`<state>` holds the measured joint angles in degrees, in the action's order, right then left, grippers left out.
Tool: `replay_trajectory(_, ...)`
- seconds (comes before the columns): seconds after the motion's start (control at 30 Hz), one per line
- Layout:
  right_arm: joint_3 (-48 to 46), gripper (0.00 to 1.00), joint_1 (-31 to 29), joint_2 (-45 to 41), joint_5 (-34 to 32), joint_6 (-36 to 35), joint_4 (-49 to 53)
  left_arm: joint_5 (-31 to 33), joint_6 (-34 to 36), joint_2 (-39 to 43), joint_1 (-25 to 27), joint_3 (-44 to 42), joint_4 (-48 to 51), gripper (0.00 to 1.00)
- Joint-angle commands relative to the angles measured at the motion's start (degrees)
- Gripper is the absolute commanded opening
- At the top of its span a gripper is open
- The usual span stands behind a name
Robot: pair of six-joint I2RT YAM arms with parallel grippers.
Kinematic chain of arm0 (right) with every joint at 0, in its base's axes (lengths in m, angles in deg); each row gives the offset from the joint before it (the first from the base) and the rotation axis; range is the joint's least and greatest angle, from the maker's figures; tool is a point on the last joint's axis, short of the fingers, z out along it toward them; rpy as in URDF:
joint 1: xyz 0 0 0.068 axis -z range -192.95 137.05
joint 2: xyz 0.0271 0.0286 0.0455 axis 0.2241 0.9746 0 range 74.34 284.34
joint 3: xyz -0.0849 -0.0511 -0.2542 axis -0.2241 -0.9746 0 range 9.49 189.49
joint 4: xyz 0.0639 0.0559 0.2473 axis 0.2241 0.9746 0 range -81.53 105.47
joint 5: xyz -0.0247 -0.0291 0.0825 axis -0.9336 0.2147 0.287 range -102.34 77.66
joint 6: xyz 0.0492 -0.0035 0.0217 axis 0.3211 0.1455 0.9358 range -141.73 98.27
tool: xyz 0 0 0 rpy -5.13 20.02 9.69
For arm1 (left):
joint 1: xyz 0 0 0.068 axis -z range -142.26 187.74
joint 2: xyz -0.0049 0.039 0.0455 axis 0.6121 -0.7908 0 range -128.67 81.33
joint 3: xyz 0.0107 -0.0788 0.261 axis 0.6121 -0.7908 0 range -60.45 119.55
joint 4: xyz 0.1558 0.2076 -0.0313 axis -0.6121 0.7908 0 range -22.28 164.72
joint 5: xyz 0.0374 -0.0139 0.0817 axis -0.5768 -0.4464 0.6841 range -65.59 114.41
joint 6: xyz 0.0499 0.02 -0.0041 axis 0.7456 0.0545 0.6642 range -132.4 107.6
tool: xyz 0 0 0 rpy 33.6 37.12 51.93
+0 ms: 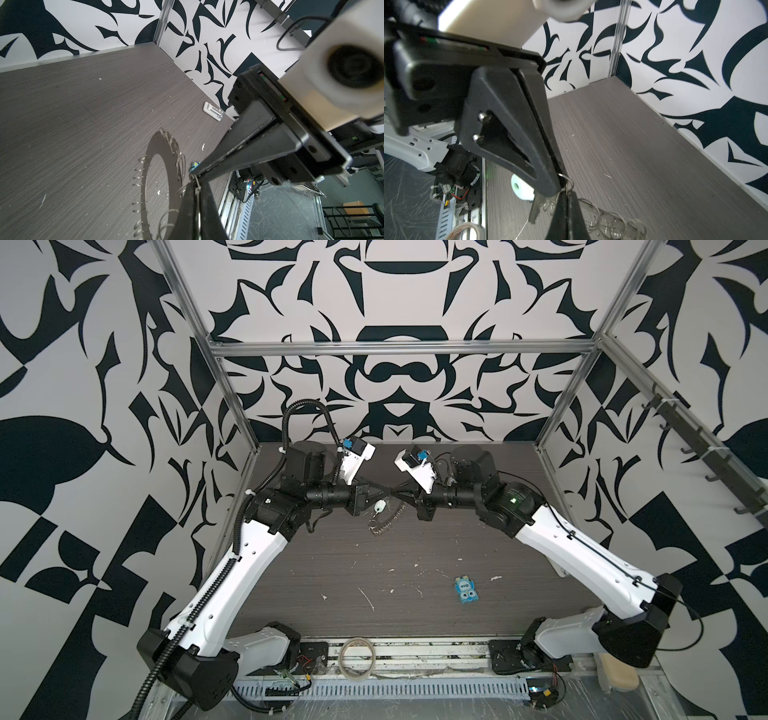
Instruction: Remove the keys from the keyring
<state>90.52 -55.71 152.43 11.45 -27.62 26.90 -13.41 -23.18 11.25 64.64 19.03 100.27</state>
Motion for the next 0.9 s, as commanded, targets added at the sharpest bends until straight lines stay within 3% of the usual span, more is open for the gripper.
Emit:
replay_trajectory(0.0,-3.3,0.00,0.3,-2.7,-2.2,1.8,-11.3,-1.8,0.9,-1.4,-0.3,5.4,2.9,0.00)
replay_trajectory(0.6,-20.2,0.00,0.9,-8.9,-2.4,-1.4,-37.5,-5.2,-2.6,-0.2,-3.5,7.1,3.1,0.00)
replay_trajectory(0.87,-26.2,0.00,1.1,-8.7,-4.6,2.1,-52.5,-5.7,-4.5,0.7,-5.6,5.9,2.1,0.00)
